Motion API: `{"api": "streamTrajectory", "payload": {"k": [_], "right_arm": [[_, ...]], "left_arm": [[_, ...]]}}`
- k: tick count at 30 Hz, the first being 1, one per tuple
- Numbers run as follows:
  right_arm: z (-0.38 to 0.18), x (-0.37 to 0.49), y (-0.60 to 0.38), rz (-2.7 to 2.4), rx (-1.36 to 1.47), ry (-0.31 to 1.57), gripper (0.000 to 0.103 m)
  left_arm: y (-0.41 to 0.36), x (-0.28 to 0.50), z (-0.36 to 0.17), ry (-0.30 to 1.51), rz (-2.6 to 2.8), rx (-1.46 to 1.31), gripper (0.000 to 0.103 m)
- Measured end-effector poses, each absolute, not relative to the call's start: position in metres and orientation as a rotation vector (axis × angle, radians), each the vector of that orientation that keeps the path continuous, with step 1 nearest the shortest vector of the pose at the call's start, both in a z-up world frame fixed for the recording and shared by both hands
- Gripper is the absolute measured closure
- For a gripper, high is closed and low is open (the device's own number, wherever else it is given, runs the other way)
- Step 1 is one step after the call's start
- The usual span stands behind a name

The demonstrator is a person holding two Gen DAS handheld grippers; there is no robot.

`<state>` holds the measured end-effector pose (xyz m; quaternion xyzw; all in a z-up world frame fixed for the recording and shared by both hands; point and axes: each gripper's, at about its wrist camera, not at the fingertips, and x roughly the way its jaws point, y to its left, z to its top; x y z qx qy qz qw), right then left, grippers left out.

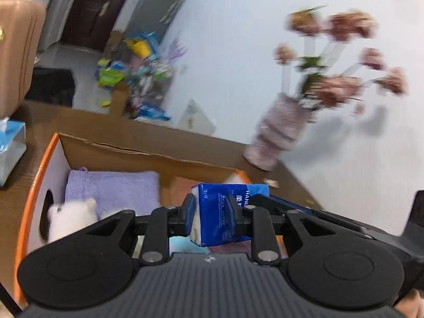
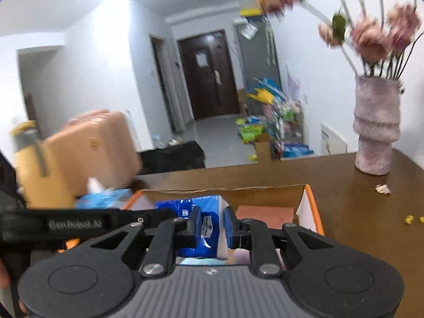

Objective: Organize soft objects
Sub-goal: 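Carry the blue carton into the red box and open both grippers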

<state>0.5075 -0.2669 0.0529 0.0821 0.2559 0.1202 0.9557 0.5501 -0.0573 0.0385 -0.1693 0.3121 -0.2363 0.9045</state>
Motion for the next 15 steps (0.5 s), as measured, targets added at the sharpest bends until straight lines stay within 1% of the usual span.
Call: {"api": "streamTrajectory", "payload": {"k": [2,4,5,8,12,15], "right_arm": [[0.036,0.546,-0.259,0.216,0.140,0.569,0.086],[0.016,0.572,-0.251,0.220,0.143,0.635,0.093],[0.005,0.581,-0.244,0.234,0.135,0.679,0.094],[-0.014,0.590,-0.228,0.244,0.054,0.746,0.094],[-0.022,0.608,-0.232,0.260,0.125,0.843,0.094],[-0.024,0.615,-0.238,0.260,0.170,0.889,0.090]], "left_arm": [[-0.061,0.580,0.018,0.717,-0.451,-0.337,0.080],[-0.067,0.593,0.000,0.808,-0.365,-0.260,0.083],[-0.065,0.593,-0.005,0.815,-0.373,-0.245,0.090],[-0.059,0.586,-0.013,0.796,-0.380,-0.220,0.091],[-0.058,0.589,-0.010,0.800,-0.385,-0.218,0.091],[-0.063,0.587,-0.007,0.794,-0.395,-0.182,0.089]]}}
